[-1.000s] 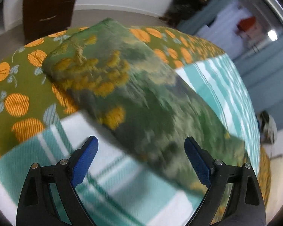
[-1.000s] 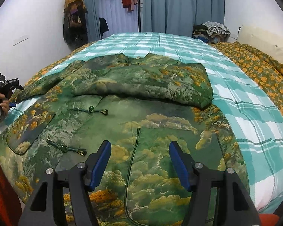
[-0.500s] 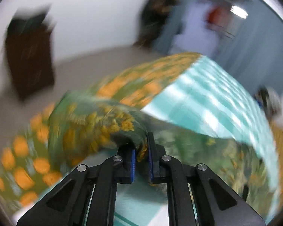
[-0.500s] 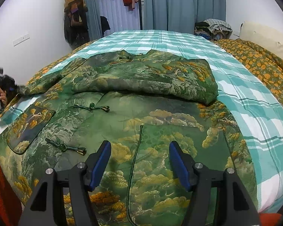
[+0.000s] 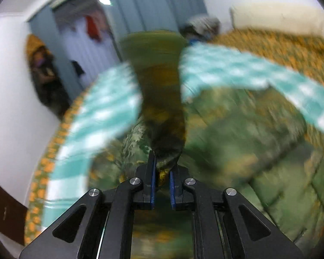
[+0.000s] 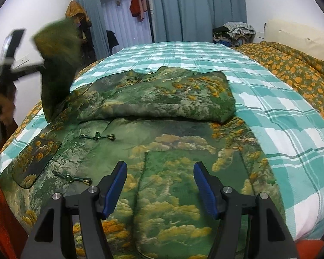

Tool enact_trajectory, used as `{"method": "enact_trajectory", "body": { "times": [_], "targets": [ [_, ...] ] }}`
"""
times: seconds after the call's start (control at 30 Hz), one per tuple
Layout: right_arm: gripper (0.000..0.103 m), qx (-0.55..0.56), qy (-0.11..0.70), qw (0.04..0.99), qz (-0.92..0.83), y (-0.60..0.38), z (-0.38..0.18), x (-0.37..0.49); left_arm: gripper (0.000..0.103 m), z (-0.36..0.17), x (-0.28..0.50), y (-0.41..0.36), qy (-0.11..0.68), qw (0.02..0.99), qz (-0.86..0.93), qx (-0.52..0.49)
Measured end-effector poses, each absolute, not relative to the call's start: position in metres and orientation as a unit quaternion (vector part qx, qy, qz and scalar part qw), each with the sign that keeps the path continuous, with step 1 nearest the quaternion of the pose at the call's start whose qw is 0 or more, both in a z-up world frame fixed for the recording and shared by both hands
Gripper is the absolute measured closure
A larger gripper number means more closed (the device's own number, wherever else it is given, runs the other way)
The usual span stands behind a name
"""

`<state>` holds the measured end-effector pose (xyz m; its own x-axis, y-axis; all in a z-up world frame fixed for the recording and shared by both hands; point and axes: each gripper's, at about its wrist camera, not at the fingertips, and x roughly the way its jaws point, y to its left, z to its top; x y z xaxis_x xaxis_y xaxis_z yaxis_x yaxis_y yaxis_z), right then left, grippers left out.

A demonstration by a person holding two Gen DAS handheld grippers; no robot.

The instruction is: Fold large clothes

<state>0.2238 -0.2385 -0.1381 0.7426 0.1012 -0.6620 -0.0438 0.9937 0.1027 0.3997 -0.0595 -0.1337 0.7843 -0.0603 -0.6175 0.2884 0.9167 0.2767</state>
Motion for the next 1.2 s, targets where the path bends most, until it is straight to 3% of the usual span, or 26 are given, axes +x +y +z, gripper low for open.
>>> {"method": "enact_trajectory", "body": {
  "times": [0.13,0.27,0.3,0.53,0.8,0.83,0.9,1.1,1.2],
  "targets": [
    [0.038,0.058,0.358,0.932,0.028,-0.254,-0.138,0.224,0.081,-0.181,0.388,-0.091,0.376,0.896,-0.101,0.214],
    [0.038,0.082,0.363,0.928,0.03,-0.262,-0.135,0.227,0.033,-0.181,0.353,-0.084,0.372,0.897,-0.108,0.212],
    [0.038,0.097,0.366,0.925,0.036,-0.264,-0.133,0.231,0.027,-0.179,0.345,-0.08,0.366,0.9,-0.109,0.21],
    [0.038,0.223,0.39,0.883,0.133,-0.244,-0.117,0.305,0.025,-0.178,0.312,-0.022,0.386,0.909,-0.081,0.135],
    [0.038,0.288,0.47,0.818,0.167,-0.182,-0.157,0.391,0.024,-0.208,0.304,0.032,0.417,0.908,-0.043,0.017],
    [0.05,0.281,0.476,0.82,0.151,-0.177,-0.161,0.396,0.024,-0.209,0.303,0.034,0.414,0.909,-0.044,0.013],
    [0.087,0.259,0.473,0.831,0.136,-0.17,-0.16,0.398,0.022,-0.21,0.302,0.035,0.41,0.911,-0.042,0.01],
    [0.088,0.154,0.401,0.894,0.126,-0.155,-0.101,0.411,0.021,-0.212,0.294,0.045,0.409,0.912,-0.045,-0.009],
    [0.088,0.112,0.401,0.904,0.094,-0.158,-0.107,0.433,0.02,-0.211,0.294,0.046,0.411,0.91,-0.049,-0.014]
  ]
}}
